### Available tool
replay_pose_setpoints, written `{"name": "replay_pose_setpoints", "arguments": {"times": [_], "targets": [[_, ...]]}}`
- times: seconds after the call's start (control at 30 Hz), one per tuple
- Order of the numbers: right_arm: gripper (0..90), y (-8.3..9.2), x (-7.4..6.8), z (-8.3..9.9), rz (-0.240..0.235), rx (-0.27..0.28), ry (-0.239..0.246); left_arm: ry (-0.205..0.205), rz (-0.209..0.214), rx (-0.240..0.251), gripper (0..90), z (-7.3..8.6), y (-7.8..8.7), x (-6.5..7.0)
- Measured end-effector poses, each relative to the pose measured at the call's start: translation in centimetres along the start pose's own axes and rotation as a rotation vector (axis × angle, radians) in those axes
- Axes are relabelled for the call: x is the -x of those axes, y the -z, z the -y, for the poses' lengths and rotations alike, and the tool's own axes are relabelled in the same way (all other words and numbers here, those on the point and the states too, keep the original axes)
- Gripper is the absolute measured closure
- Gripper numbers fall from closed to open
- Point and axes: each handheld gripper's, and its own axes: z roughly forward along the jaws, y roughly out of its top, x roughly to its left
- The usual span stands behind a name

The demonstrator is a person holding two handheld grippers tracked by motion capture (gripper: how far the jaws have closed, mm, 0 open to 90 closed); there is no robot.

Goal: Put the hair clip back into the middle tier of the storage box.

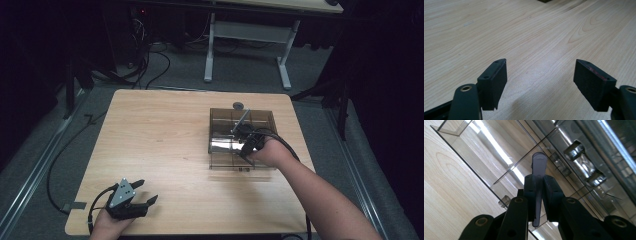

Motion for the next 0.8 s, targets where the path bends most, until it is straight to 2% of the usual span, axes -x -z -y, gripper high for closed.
{"name": "replay_pose_setpoints", "arguments": {"times": [0.03, 0.07, 0.2, 0.4, 0.5, 0.7, 0.8], "targets": [[81.9, -0.1, 0.2, 0.0, 0.0, 0.0, 0.021, 0.0, 0.0, 0.0, 27.4, 0.0, 0.0, 0.0], [81.9, -0.2, 0.0, 0.0, 0.0, -0.011, -0.012, 0.0, 0.0, 0.0, 27.4, 0.0, 0.0, 0.0], [81.8, -0.5, -0.1, 0.2, -0.003, -0.014, -0.022, 0.001, 0.001, 0.002, 27.4, 0.0, 0.0, 0.0], [81.8, -0.8, 0.1, 0.4, -0.004, -0.01, -0.016, 0.001, 0.0, 0.0, 27.4, 0.0, 0.0, 0.0], [81.8, -1.0, 0.2, 0.3, 0.001, -0.01, 0.014, 0.002, 0.0, 0.0, 27.4, 0.0, 0.0, 0.0], [81.7, -1.5, -0.1, 0.1, 0.003, -0.019, 0.006, 0.002, 0.001, 0.0, 27.4, 0.0, 0.0, 0.0], [81.5, -1.7, -0.1, 0.1, 0.0, -0.019, 0.021, 0.002, 0.001, -0.001, 27.4, 0.0, 0.0, 0.0]]}}
